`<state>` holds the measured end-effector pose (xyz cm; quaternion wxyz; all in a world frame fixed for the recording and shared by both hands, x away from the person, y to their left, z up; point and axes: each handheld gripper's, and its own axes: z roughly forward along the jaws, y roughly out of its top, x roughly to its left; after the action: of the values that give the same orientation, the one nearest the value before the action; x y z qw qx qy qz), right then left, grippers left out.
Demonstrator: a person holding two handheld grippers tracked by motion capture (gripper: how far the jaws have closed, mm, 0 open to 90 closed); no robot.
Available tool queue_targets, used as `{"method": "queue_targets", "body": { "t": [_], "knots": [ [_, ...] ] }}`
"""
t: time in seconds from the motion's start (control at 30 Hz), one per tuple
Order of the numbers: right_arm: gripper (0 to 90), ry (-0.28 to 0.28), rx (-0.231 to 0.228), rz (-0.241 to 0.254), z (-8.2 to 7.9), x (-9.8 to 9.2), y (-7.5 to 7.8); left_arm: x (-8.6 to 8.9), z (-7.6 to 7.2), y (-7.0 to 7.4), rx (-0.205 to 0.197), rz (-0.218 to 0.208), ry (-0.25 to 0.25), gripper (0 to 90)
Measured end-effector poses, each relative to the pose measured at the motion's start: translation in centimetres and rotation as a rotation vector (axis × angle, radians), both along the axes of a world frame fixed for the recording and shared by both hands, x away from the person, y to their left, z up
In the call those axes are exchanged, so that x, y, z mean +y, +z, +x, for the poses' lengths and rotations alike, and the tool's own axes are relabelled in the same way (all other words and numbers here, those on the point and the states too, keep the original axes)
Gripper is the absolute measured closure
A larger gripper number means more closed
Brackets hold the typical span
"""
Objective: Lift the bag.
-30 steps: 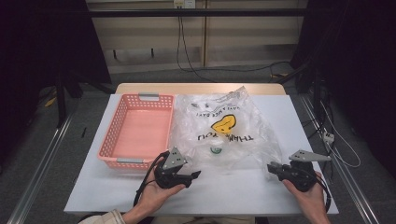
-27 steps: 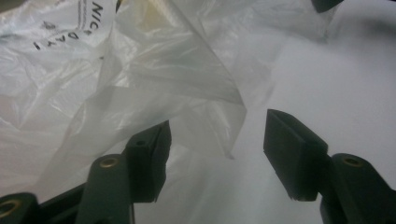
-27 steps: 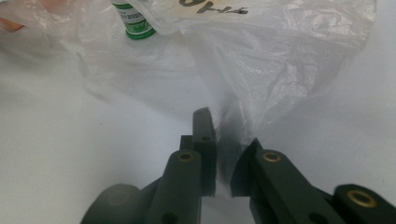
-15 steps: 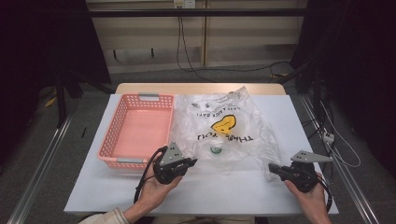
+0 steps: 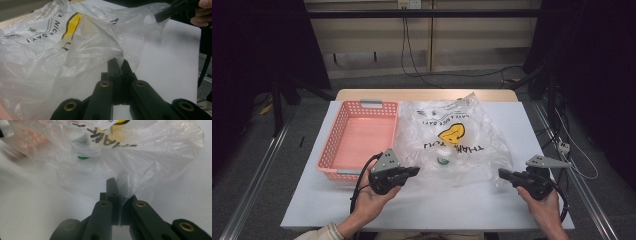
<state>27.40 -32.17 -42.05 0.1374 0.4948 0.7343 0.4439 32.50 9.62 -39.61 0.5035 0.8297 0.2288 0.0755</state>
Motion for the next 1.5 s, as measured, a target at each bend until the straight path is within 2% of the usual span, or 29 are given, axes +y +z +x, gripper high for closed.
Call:
{"method": "queue_targets", "body": {
  "t": [0.33,0.5,0.67,0.73,0.83,0.93,1.03,1.3,1.4,1.5],
  "knots": [
    [90.0,-0.013,-0.030,0.006,0.0,-0.1,0.8,1.0,0.0,1.3,-0.029,-0.014,0.001,90.0],
    [90.0,-0.011,-0.040,0.007,0.2,0.0,1.3,1.4,0.0,2.0,-0.040,-0.032,-0.019,90.0],
    [90.0,-0.011,-0.069,0.012,0.7,-0.1,2.3,1.6,0.5,2.8,-0.055,-0.042,-0.021,90.0],
    [90.0,-0.013,-0.086,0.035,1.1,-0.2,2.8,1.8,0.7,3.2,-0.064,-0.053,-0.013,90.0],
    [90.0,-0.019,-0.108,0.032,1.6,-0.3,3.5,2.0,1.1,3.8,-0.076,-0.063,-0.003,90.0],
    [90.0,-0.023,-0.126,0.041,2.2,-0.4,4.1,2.3,1.5,4.3,-0.077,-0.075,0.001,90.0],
    [90.0,-0.015,-0.132,0.049,2.7,-0.3,4.6,2.5,2.0,4.8,-0.063,-0.074,-0.016,90.0],
    [90.0,-0.006,-0.150,0.047,3.6,0.3,5.6,2.3,2.6,5.6,-0.064,-0.083,-0.004,90.0],
    [90.0,0.001,-0.155,0.049,4.0,0.3,6.3,2.3,3.0,6.2,-0.059,-0.084,-0.002,90.0],
    [90.0,-0.002,-0.167,0.054,4.4,0.2,7.2,2.3,3.4,7.0,-0.071,-0.086,0.004,90.0]
  ]
}}
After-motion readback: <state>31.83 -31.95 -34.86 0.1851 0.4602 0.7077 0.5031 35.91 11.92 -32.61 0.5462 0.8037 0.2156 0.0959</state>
